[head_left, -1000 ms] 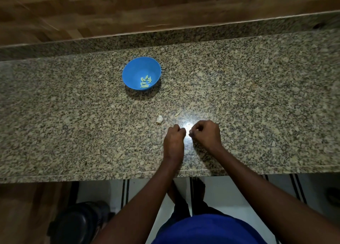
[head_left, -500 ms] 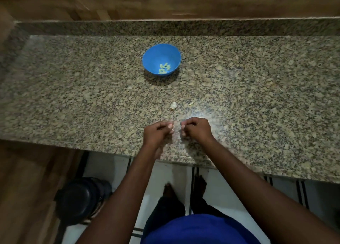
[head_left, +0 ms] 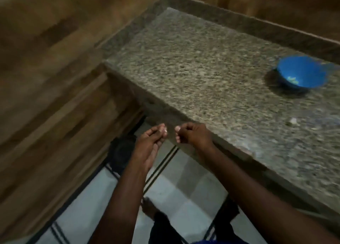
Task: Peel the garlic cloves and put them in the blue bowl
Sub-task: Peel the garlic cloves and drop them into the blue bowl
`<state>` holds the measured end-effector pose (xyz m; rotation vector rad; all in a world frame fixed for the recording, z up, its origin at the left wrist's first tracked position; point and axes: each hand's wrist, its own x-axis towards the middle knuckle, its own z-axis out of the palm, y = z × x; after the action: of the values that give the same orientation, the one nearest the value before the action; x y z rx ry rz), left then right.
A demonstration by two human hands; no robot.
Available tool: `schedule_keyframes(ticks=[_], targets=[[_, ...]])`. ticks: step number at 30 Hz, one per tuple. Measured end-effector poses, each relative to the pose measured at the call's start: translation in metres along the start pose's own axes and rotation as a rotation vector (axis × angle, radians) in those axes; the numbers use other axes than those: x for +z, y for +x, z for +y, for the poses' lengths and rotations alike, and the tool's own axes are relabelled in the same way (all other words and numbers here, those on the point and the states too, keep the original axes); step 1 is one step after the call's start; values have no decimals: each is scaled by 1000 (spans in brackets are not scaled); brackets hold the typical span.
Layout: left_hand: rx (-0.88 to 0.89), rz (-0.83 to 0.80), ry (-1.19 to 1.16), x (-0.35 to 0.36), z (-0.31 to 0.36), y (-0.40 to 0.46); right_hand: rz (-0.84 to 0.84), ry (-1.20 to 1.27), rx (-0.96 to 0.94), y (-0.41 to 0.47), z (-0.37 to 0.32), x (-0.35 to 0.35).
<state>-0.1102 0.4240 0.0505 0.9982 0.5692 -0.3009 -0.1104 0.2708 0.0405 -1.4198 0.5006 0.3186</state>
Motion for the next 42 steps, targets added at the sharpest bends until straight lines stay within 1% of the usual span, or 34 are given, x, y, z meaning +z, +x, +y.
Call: schedule_keyframes(ticks=[6,9,13,17,20,22,25,29,32,34,35,37,39,40,42], targets=[[55,150,-100,-160,77,17,-115,-108,65,21,21,186],[50,210,-137,-217,100,20,-125,-151,127,30,35,244],[31,265,-201,-272,112,33,-143,-244,200,43,53,293],[15,308,-259,-313,109,54,-175,-381,250,66,77,317],[-20,330,-287,-336,103,73,-200,-417,299,85,96,332],[-40,347,-293,-349,96,86,-181,-466,326,99,112,341],[-78,370,-266,-363,80,113,-123,-465,361,126,138,352],[-139,385,-185,-378,46,161,-83,-502,426,170,184,355],[-186,398,-138,-389,15,204,-22,-514,449,210,224,352],[-205,432,-109,-397,-6,234,-30,-545,475,238,254,350],[-210,445,-86,-402,-17,251,-25,-561,479,258,278,347],[-233,462,-18,-412,-38,287,10,-627,461,286,305,346],[-255,476,52,-425,-60,321,-13,-649,464,310,325,347],[-267,485,95,-431,-68,333,-51,-638,479,317,328,348],[-244,511,221,-446,-89,361,-100,-697,485,340,351,350]])
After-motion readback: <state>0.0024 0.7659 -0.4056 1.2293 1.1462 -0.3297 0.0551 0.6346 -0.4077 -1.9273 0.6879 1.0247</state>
